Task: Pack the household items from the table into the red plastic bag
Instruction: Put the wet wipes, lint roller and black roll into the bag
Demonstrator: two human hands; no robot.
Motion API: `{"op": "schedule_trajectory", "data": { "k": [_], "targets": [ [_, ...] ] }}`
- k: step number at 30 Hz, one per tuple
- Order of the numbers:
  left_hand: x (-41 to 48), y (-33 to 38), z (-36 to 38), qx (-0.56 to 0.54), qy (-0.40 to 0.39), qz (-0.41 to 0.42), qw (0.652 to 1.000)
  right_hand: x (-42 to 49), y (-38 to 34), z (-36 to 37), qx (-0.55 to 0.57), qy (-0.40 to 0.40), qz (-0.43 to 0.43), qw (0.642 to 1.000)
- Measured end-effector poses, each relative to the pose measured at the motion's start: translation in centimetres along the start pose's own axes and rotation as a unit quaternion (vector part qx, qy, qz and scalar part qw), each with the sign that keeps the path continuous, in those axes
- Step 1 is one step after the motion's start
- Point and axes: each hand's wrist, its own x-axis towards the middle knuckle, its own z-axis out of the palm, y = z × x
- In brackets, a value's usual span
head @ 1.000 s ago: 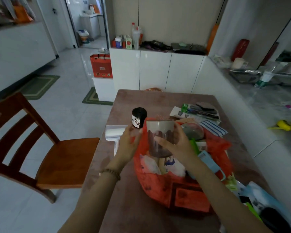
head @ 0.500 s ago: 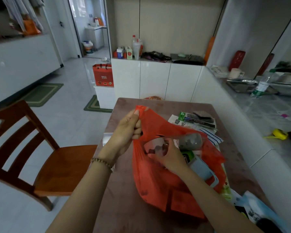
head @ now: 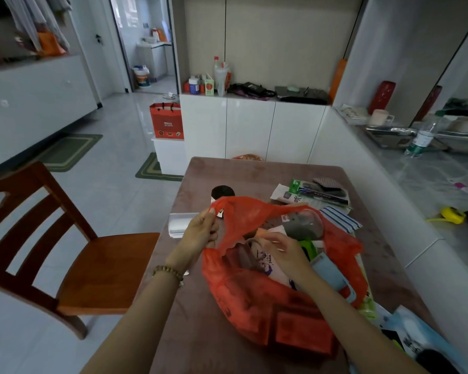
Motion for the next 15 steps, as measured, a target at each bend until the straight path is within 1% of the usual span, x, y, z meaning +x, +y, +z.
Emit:
{"op": "schedule_trajectory", "data": {
  "k": [3,6,8,11,13,15],
  "targets": [
    [0.0,-3.0,-0.4,0.009,0.056,-0.040,0.998,0.1,-0.8,-0.3,0.016,0.008,-0.026,1.000],
    [0.0,-4.6,-1.3,0.051,0.121,-0.058,0.990,0.9,-2.2,0.1,0.034,0.008,-0.054,0.998],
    [0.4,-5.1,-2.7,0.042,0.137,-0.064,0.988,1.8,-2.9,0.5,0.040,0.004,-0.070,0.997],
    [1.4,-4.9,-4.8,0.033,0.134,-0.074,0.988,3.9,-3.8,1.0,0.042,0.008,-0.092,0.995],
    [2.2,-4.4,-6.0,0.020,0.156,-0.084,0.984,5.8,-4.4,1.2,0.036,0.008,-0.095,0.995],
    [3.5,-4.5,-7.4,0.038,0.187,-0.089,0.978,8.1,-5.1,1.5,0.028,-0.004,-0.084,0.996]
  ]
}}
